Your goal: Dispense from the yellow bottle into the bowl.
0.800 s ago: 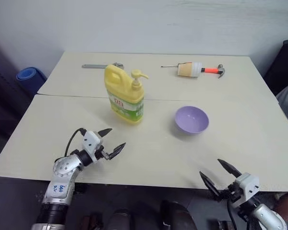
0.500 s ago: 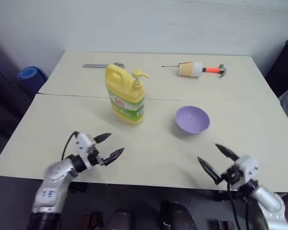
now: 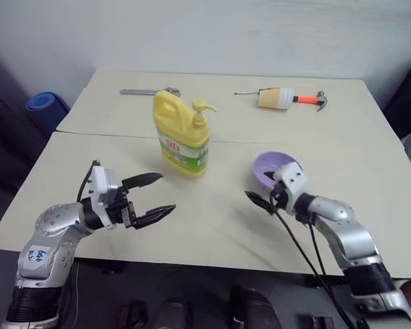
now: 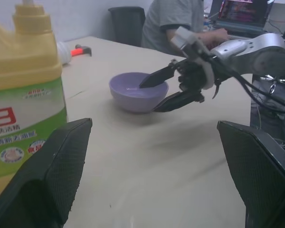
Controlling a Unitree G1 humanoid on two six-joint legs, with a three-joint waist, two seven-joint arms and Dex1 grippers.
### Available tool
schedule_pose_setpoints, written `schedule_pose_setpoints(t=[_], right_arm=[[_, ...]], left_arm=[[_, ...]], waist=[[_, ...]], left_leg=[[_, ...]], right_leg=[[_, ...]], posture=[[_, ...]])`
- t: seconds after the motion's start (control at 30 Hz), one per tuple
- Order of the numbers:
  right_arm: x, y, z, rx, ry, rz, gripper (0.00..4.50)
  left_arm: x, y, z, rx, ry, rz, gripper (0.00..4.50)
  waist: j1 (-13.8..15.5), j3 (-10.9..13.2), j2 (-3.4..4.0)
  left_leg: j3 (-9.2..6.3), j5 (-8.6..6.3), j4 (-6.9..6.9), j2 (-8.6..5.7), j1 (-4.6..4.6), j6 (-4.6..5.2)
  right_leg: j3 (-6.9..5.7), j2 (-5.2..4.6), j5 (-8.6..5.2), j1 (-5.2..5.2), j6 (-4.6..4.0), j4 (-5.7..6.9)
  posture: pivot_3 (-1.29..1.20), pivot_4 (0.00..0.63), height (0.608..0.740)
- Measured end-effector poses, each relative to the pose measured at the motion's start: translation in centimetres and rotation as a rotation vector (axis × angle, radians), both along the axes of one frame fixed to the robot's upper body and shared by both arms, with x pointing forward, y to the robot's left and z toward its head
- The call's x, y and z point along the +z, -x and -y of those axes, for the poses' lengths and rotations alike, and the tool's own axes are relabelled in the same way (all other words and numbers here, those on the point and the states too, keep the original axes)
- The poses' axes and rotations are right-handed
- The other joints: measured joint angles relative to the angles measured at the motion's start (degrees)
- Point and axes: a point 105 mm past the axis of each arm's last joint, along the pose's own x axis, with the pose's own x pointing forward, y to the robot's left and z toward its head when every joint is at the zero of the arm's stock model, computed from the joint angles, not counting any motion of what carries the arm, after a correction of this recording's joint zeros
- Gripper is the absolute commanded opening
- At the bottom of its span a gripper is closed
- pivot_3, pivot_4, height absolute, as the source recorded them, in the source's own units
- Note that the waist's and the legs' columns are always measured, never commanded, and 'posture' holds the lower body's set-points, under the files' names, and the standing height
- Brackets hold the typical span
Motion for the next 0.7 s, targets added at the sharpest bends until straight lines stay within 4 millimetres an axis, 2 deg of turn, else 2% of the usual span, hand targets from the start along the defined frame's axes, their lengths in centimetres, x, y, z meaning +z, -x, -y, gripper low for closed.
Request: schedule_pose_setpoints(t=[0.1, 0.27, 0.37, 0.47, 0.7], right_arm=[[-0.8, -0.4, -0.2, 0.0, 0.048, -0.006, 4.5], [-2.9, -0.9, -0.1, -0.05, 0.01, -0.058, 4.5], [-3.2, -1.3, 0.3, -0.074, 0.008, -0.055, 4.5], [-2.3, -2.0, -0.2, -0.09, -0.007, -0.014, 4.02], [-2.2, -2.1, -0.7, -0.088, -0.018, -0.004, 1.71]], left_arm=[[0.3, 0.0, 0.6, 0.003, 0.056, -0.002, 4.47], [0.6, 0.2, 0.9, 0.009, 0.065, -0.001, 4.47], [0.6, 0.1, 0.8, 0.018, 0.067, -0.001, 4.47], [0.6, -0.1, 1.0, 0.035, 0.105, -0.012, 4.5], [0.7, -0.2, 1.1, 0.047, 0.118, -0.013, 4.5]], waist=[[0.1, 0.0, -0.01], [-0.1, 0.0, -0.03], [-0.3, 0.0, -0.03], [-1.1, 0.0, -0.03], [-1.2, 0.0, -0.03]], left_leg=[[0.01, -0.02, 0.01, 0.06, -0.02, -0.03], [0.06, 0.04, 0.04, 0.09, 0.04, -0.11], [0.06, 0.07, 0.05, 0.1, 0.08, -0.14], [0.04, 0.1, 0.04, 0.14, 0.11, -0.18], [0.05, 0.1, 0.03, 0.14, 0.09, -0.18]], right_leg=[[0.02, 0.12, 0.0, 0.01, 0.0, -0.05], [0.09, 0.19, 0.02, 0.02, 0.03, 0.03], [0.14, 0.2, 0.02, 0.02, 0.02, 0.08], [0.15, 0.2, 0.02, 0.02, 0.02, 0.13], [0.16, 0.2, 0.02, 0.01, 0.01, 0.09]], posture=[[0.0, 0.15, 0.74], [0.0, 0.15, 0.74], [0.0, 0.15, 0.74], [0.0, 0.15, 0.74], [0.0, 0.15, 0.74]])
